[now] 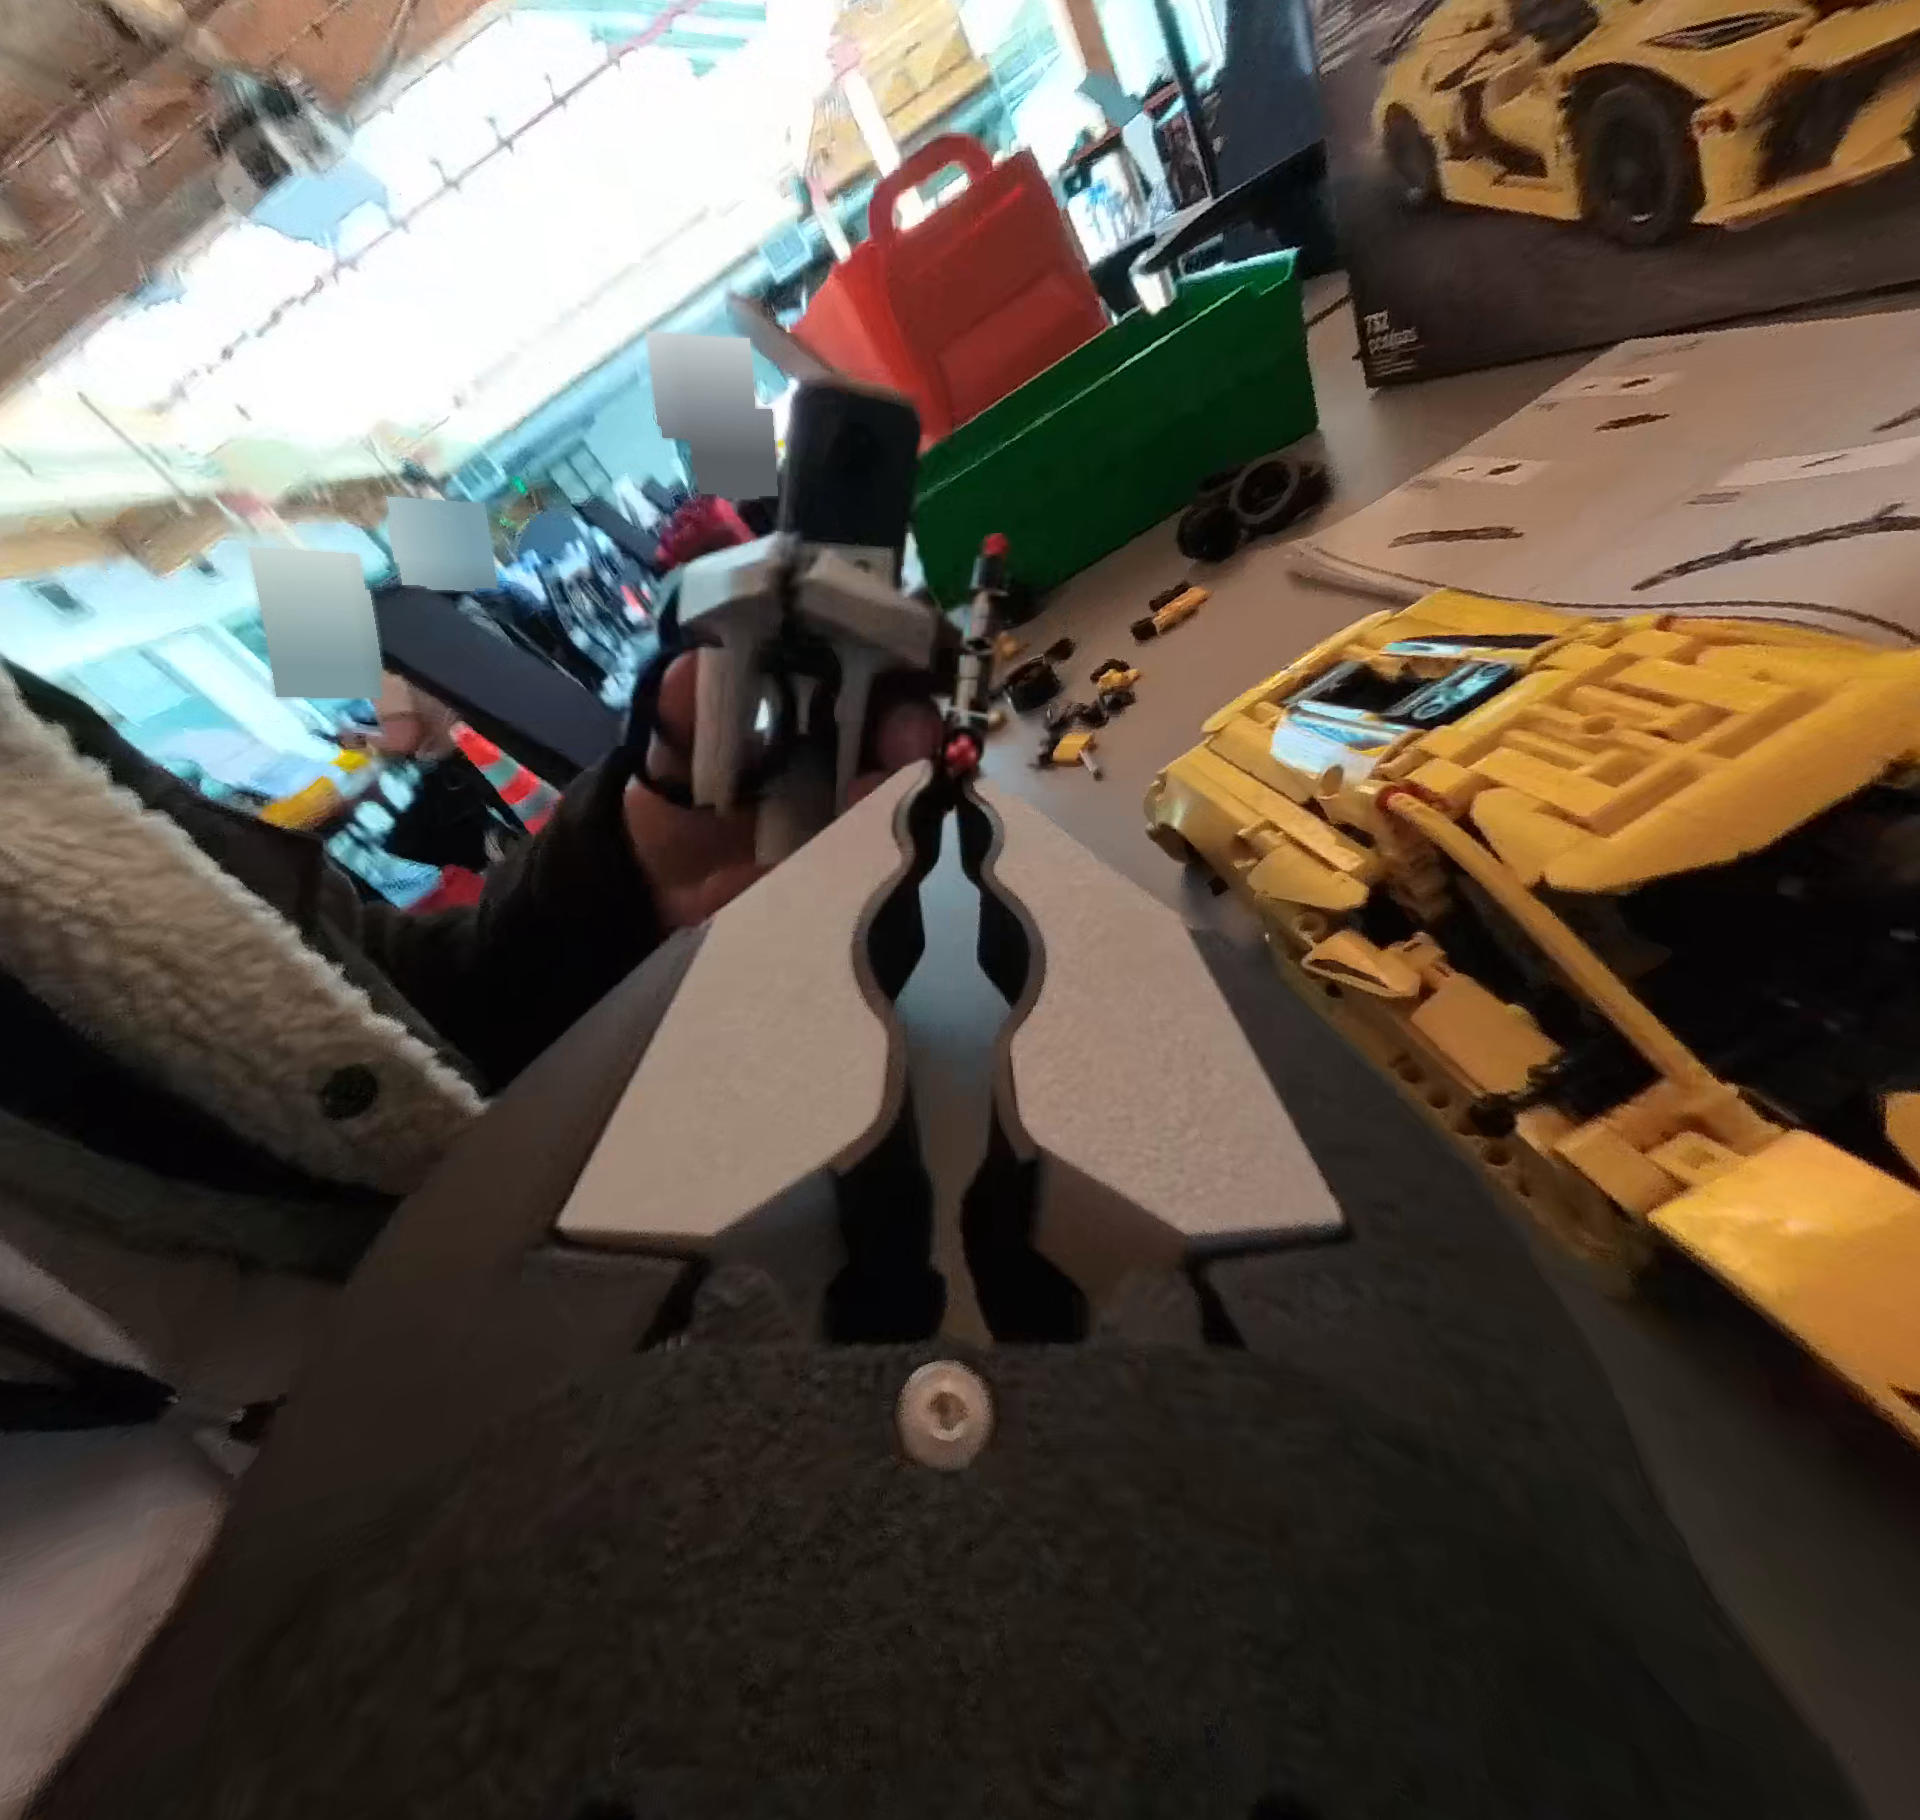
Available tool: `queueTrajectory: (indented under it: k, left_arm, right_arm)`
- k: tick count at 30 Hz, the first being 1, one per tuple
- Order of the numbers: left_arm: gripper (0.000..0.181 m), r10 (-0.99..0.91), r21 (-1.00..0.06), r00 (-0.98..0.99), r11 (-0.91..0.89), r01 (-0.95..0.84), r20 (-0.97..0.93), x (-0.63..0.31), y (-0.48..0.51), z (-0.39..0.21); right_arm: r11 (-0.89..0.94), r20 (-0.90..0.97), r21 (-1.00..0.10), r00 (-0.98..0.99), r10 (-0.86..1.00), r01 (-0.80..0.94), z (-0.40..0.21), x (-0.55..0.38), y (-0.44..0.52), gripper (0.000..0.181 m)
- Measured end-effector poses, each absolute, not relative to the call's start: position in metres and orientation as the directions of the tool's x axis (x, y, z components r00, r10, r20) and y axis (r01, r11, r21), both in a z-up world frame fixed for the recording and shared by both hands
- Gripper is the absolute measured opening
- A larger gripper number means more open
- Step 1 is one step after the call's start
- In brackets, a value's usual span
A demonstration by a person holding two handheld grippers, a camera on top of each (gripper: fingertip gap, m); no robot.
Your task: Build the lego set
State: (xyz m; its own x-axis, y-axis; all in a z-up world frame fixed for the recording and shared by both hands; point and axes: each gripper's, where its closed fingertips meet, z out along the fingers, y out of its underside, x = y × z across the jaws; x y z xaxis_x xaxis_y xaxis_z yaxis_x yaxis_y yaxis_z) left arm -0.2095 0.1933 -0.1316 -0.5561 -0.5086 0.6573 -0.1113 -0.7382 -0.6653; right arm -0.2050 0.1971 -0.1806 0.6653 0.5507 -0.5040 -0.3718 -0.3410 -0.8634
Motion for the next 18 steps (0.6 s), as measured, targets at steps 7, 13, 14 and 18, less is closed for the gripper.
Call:
queueTrajectory:
  k: [7,13,14,18]
  left_arm:
    - [0.010,-0.671,-0.725,-0.375,-0.689,-0.003,0.639,-0.209,0.215,-0.150]
    - [0.027,-0.647,-0.673,-0.292,-0.740,0.016,0.704,-0.207,0.228,-0.164]
    - [0.032,-0.655,-0.678,-0.276,-0.735,0.019,0.703,-0.206,0.230,-0.166]
    - [0.020,-0.641,-0.676,-0.350,-0.736,0.028,0.683,-0.204,0.220,-0.152]
  right_arm:
    - [-0.306,-0.590,-0.802,0.602,0.538,-0.513,-0.167,-0.201,0.199,0.002]
    - [-0.256,-0.611,-0.778,0.599,0.517,-0.573,-0.163,-0.197,0.203,0.002]
    - [-0.251,-0.605,-0.784,0.607,0.516,-0.568,-0.162,-0.197,0.203,0.002]
    - [-0.278,-0.568,-0.817,0.620,0.541,-0.506,-0.168,-0.220,0.202,0.001]
